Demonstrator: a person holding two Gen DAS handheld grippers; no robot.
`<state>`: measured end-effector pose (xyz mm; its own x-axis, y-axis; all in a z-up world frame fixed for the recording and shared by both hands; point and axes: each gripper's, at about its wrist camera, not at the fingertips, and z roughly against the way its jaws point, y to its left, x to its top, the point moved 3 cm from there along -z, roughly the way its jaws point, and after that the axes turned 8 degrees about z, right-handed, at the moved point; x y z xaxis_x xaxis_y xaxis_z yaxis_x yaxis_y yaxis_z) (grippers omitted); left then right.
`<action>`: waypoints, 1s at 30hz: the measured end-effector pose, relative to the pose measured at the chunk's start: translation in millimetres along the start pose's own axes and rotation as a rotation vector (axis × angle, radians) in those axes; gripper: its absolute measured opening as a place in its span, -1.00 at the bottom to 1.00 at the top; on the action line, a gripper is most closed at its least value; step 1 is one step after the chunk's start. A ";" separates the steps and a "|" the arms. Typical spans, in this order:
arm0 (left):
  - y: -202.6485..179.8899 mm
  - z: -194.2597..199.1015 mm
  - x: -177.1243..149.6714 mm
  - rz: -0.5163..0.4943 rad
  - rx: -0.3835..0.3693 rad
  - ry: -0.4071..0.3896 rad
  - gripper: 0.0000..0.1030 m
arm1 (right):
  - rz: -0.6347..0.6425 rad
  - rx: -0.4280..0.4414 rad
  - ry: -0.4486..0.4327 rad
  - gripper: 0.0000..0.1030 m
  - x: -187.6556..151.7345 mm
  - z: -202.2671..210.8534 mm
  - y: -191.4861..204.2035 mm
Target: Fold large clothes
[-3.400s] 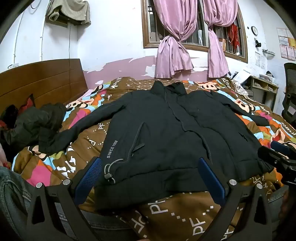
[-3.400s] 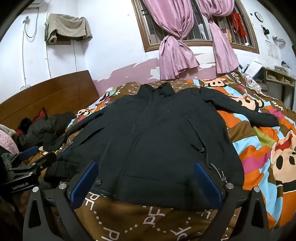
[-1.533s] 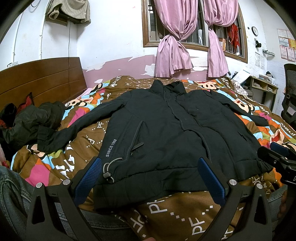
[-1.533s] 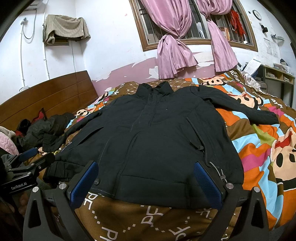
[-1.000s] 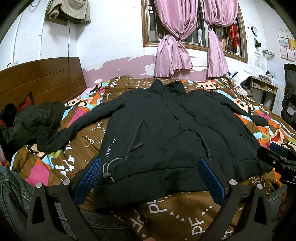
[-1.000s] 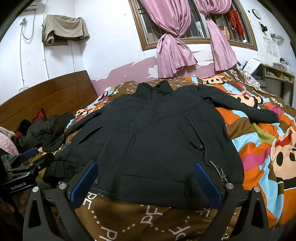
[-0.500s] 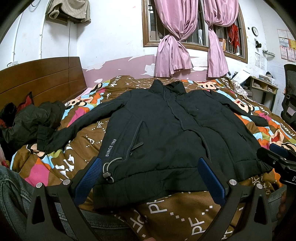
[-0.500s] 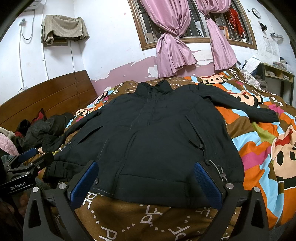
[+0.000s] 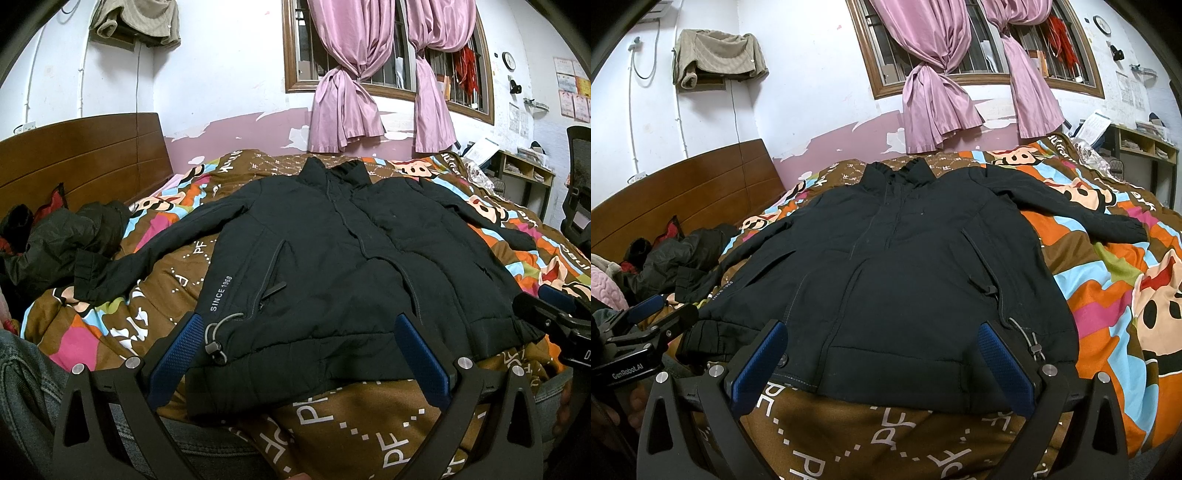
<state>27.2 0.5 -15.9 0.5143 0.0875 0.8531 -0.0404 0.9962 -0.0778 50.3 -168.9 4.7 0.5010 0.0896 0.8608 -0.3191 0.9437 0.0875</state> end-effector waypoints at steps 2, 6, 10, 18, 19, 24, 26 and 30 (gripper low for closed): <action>2.9 -3.0 -0.7 0.007 0.010 0.013 0.97 | -0.004 -0.015 0.023 1.00 1.1 -1.7 -0.3; 4.9 -12.7 2.0 0.039 0.033 0.066 0.97 | -0.021 -0.071 0.070 1.00 3.4 -13.5 0.7; 2.4 -27.9 20.2 0.051 0.020 0.087 0.97 | -0.053 -0.098 0.072 1.00 10.9 -7.6 -23.9; -17.2 -65.4 80.4 -0.022 -0.057 0.091 0.97 | -0.032 -0.462 0.046 1.00 54.2 -1.7 -105.0; -22.2 -71.9 86.9 -0.023 -0.075 0.099 0.97 | -0.052 -0.470 0.042 1.00 57.3 -2.2 -119.1; -49.5 -112.8 113.4 -0.028 -0.132 0.162 0.97 | -0.209 -0.456 0.087 1.00 66.9 -20.6 -204.1; -62.5 -127.9 123.0 -0.032 -0.144 0.181 0.97 | -0.258 -0.449 0.110 1.00 70.3 -34.6 -232.6; -90.9 -168.1 136.6 -0.034 -0.169 0.218 0.97 | -0.377 -0.380 0.158 1.00 71.3 -60.8 -287.5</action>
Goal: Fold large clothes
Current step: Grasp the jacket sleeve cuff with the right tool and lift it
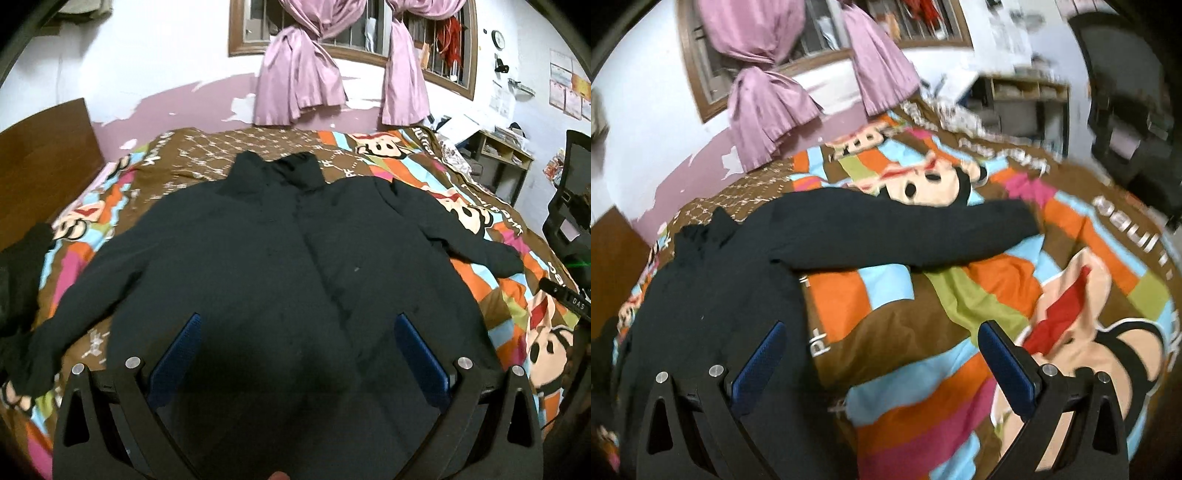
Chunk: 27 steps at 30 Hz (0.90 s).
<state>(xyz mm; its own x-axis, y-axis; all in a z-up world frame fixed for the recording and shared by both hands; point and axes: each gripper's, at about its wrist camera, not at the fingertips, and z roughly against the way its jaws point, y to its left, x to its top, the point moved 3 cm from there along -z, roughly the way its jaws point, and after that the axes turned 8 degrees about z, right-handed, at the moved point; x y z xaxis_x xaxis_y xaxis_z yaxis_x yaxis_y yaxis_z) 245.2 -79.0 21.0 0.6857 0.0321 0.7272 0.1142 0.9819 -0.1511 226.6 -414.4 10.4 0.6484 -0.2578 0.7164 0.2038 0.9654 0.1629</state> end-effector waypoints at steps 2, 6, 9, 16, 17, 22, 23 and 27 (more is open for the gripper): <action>-9.0 -21.8 12.1 0.038 -0.040 0.023 0.97 | -0.077 0.018 0.038 1.00 7.9 -23.2 -24.0; -32.2 -62.3 35.6 0.074 -0.077 0.040 0.97 | -0.229 0.019 0.069 1.00 11.4 -60.9 -68.0; -54.8 -95.2 49.9 0.039 -0.090 0.041 0.97 | -0.343 0.072 0.063 1.00 10.7 -86.6 -97.5; -85.3 -172.8 70.0 0.026 -0.115 0.088 0.97 | -0.521 0.145 0.050 0.52 12.9 -122.9 -140.1; -88.7 -182.3 72.7 0.028 -0.129 0.093 0.97 | -0.546 0.141 0.053 0.26 15.8 -128.1 -145.0; -99.8 -214.2 77.6 0.057 -0.227 0.139 0.97 | -0.665 0.162 0.050 0.09 27.8 -151.7 -158.4; -100.6 -219.9 78.0 0.059 -0.225 0.139 0.97 | -0.681 0.158 0.055 0.09 28.8 -155.5 -157.7; -101.0 -246.1 76.6 0.084 -0.178 0.184 0.97 | -0.718 0.119 0.110 0.11 32.7 -174.3 -155.3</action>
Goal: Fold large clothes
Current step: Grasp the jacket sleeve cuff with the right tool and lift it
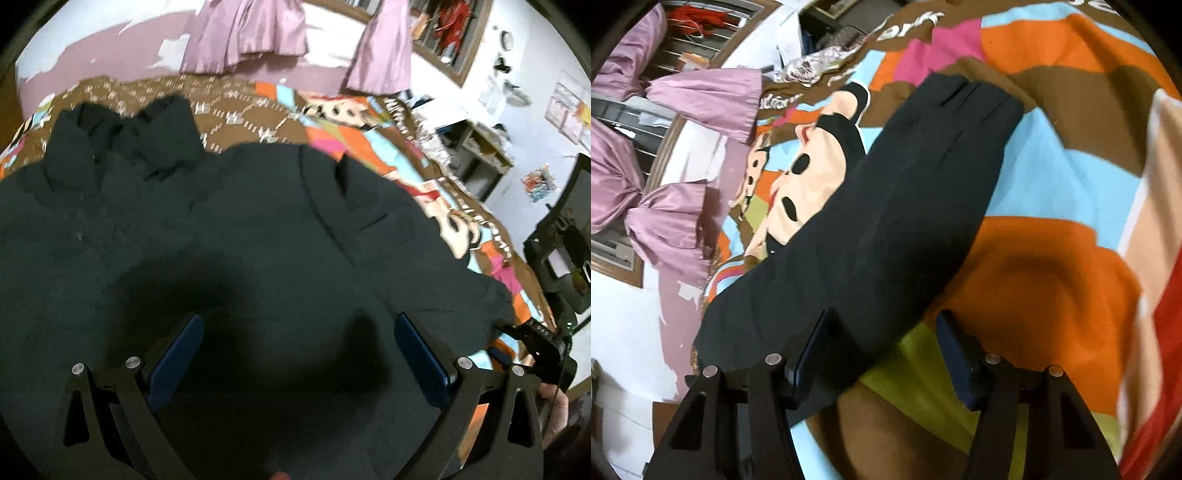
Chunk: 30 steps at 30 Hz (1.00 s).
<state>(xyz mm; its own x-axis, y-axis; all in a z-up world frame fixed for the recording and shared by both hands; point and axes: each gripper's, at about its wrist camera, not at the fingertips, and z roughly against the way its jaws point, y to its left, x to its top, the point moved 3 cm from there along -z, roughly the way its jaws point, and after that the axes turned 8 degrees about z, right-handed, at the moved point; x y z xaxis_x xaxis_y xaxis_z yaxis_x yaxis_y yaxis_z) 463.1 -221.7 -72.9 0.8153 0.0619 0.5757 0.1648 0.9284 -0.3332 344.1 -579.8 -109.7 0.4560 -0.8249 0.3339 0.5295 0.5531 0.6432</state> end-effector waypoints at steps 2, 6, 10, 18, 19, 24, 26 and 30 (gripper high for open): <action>3.3 -9.8 -0.5 0.006 0.034 0.024 0.97 | 0.010 -0.017 0.002 0.11 1.9 -5.3 4.4; 4.3 -15.7 -7.0 -0.051 0.066 0.011 0.97 | 0.020 -0.020 0.004 -0.50 3.7 -9.9 13.0; 11.1 -18.1 -12.5 -0.050 0.044 0.013 0.97 | 0.098 -0.058 -0.053 -0.78 9.0 5.7 36.2; 49.2 39.9 -7.3 0.056 -0.121 -0.053 0.96 | 0.511 -0.083 -0.286 -0.85 17.9 84.5 168.4; 57.0 51.0 -5.9 0.077 -0.132 -0.063 0.96 | 0.562 -0.080 -0.310 -0.85 11.9 90.8 187.6; 115.2 115.4 0.9 0.138 -0.101 -0.101 0.96 | 0.931 -0.073 -0.417 -0.85 -63.0 115.6 299.7; 137.9 140.0 3.0 0.145 -0.079 -0.120 0.96 | 1.097 -0.051 -0.426 -0.85 -107.5 116.1 337.0; 181.6 191.9 -8.7 0.176 -0.054 -0.157 0.96 | 1.416 -0.034 -0.423 -0.85 -202.1 102.1 386.7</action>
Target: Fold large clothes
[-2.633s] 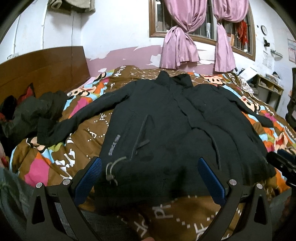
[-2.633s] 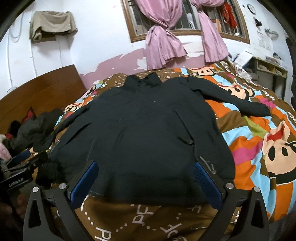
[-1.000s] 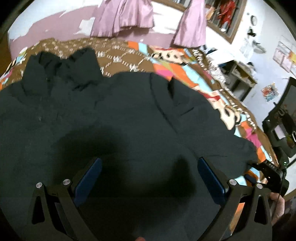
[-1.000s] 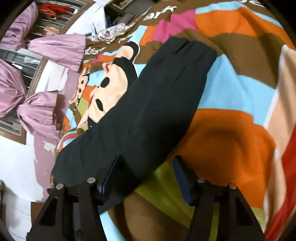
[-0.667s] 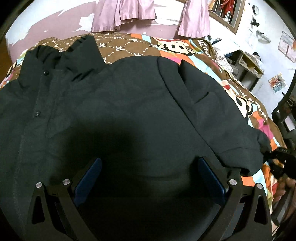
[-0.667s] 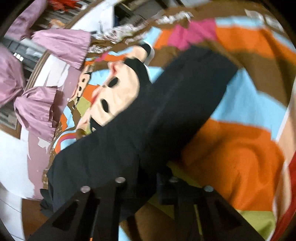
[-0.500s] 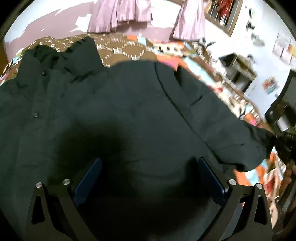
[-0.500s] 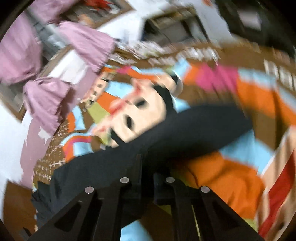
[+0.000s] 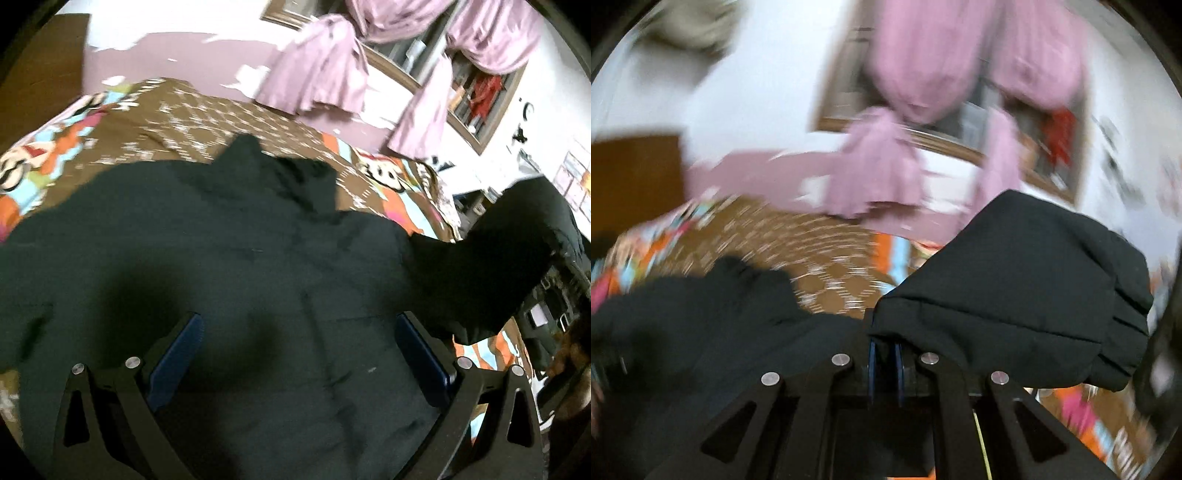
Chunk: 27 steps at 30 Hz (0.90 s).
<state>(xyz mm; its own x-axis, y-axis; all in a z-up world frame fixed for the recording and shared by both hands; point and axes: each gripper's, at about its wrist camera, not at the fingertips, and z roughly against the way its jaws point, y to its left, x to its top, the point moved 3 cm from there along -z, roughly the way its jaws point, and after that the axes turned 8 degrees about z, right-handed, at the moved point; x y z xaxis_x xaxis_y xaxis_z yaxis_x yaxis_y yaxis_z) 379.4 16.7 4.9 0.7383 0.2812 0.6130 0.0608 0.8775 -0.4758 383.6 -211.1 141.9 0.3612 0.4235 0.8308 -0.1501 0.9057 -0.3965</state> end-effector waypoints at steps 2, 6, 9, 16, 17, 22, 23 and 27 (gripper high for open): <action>23.7 28.7 1.3 0.033 -0.001 -0.018 0.96 | 0.103 0.034 0.002 -0.85 6.3 -1.2 41.7; 68.5 66.1 -3.9 0.115 -0.035 -0.047 0.96 | 0.303 0.130 0.073 -0.82 -11.7 -11.7 133.6; 98.4 80.9 -8.3 0.214 -0.111 -0.051 0.96 | 0.409 0.234 0.184 -0.36 -40.9 -30.3 192.0; 143.6 82.3 -13.9 0.314 -0.223 -0.005 0.96 | 0.402 0.346 0.276 0.55 -89.6 -21.7 238.1; 145.8 79.5 -12.8 0.328 -0.243 0.015 0.96 | 0.388 0.357 0.276 0.57 -92.9 -16.6 234.2; 139.9 69.1 -2.0 0.315 -0.278 0.067 0.96 | 0.256 0.375 0.268 0.63 -104.0 0.5 201.3; 135.2 68.1 -0.6 0.304 -0.267 0.074 0.95 | 0.231 0.370 0.267 0.64 -105.1 3.1 195.0; 112.1 61.8 -11.1 0.199 -0.195 0.092 0.94 | 0.122 0.342 0.253 0.65 -110.0 19.8 170.6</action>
<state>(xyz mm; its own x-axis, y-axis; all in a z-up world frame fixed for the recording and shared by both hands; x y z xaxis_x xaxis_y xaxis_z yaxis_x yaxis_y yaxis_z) 336.5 135.9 -16.3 0.8057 0.3962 0.4403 0.0301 0.7150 -0.6985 300.1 -102.9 -9.4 0.5291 0.5487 0.6472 -0.4863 0.8212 -0.2986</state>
